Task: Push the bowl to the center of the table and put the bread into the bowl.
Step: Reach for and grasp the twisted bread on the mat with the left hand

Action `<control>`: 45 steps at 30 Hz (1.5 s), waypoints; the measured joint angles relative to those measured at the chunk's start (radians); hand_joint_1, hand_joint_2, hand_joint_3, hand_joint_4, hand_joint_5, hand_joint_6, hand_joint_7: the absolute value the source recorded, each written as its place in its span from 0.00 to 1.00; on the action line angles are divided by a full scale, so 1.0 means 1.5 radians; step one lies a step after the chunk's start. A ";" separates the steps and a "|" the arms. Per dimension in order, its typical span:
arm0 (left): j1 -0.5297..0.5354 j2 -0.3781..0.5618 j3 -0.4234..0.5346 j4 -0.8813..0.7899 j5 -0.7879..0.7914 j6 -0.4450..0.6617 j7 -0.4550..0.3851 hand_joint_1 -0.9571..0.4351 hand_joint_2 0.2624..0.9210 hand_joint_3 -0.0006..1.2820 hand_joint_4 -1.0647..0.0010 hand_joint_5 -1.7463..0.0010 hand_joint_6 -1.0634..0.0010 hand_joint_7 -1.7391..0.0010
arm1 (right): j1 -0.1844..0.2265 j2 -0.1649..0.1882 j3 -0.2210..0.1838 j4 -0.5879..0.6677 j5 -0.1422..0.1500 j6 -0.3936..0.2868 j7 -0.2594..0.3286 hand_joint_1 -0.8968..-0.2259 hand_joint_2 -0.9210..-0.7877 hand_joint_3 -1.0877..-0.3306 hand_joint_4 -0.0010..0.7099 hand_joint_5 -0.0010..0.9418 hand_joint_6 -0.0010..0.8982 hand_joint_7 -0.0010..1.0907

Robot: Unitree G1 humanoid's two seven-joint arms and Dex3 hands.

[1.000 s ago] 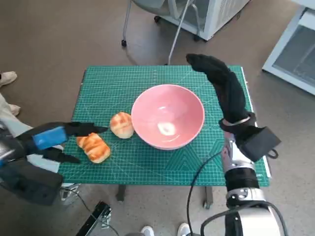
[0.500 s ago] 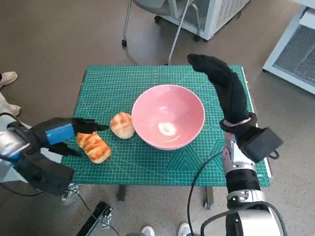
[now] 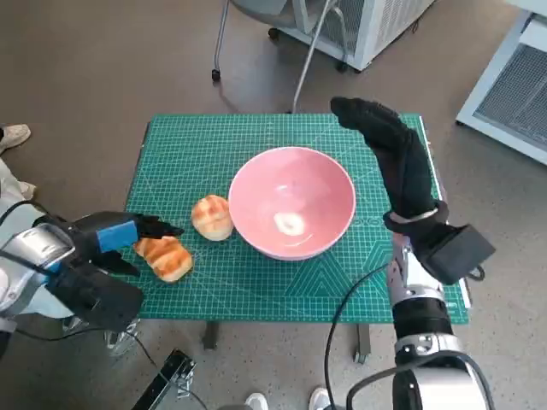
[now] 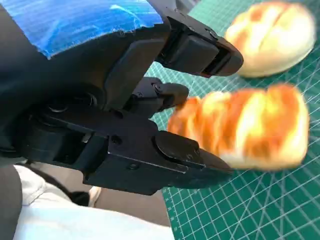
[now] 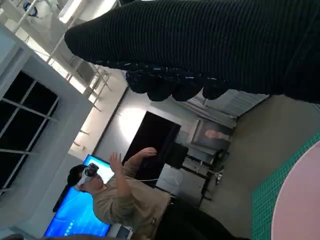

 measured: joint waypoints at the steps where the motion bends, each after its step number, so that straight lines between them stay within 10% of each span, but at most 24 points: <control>1: -0.004 -0.002 -0.005 0.006 0.002 -0.001 0.005 0.69 0.93 0.01 0.44 0.94 0.32 0.94 | 0.002 0.001 0.001 -0.002 0.000 0.001 0.000 0.47 0.00 0.40 0.52 0.03 0.04 0.74; 5: -0.022 -0.008 -0.028 0.033 0.014 -0.012 0.031 0.70 0.97 0.01 0.32 0.92 0.21 0.92 | 0.008 0.001 0.002 -0.007 0.000 0.006 0.000 0.46 0.00 0.40 0.52 0.03 0.04 0.74; 7: -0.032 -0.010 -0.039 0.048 0.020 -0.022 0.048 0.57 0.98 0.06 0.28 0.90 0.32 0.60 | 0.009 0.001 0.002 -0.009 0.000 0.008 -0.001 0.46 0.00 0.40 0.52 0.03 0.04 0.74; 9: -0.043 -0.011 -0.050 0.064 0.027 -0.034 0.070 0.64 0.99 0.09 0.45 0.52 0.35 0.42 | 0.010 0.001 0.002 -0.010 0.000 0.009 -0.002 0.46 0.00 0.40 0.52 0.03 0.04 0.74; 13: -0.066 -0.011 -0.071 0.104 0.041 -0.066 0.126 0.68 1.00 0.10 0.52 0.34 0.35 0.34 | 0.012 0.002 0.002 -0.013 0.002 0.010 -0.002 0.46 0.00 0.40 0.52 0.02 0.04 0.74; 31: -0.124 -0.010 -0.073 0.234 -0.021 -0.160 0.185 0.69 1.00 0.06 0.53 0.21 0.25 0.45 | 0.015 0.003 0.002 -0.016 0.022 0.012 -0.002 0.46 0.00 0.40 0.53 0.03 0.03 0.75; 45: -0.147 0.032 0.080 0.170 -0.236 -0.169 0.113 0.69 1.00 0.05 0.50 0.26 0.26 0.41 | 0.018 0.002 0.002 -0.016 0.024 0.014 -0.002 0.46 0.00 0.40 0.53 0.03 0.02 0.76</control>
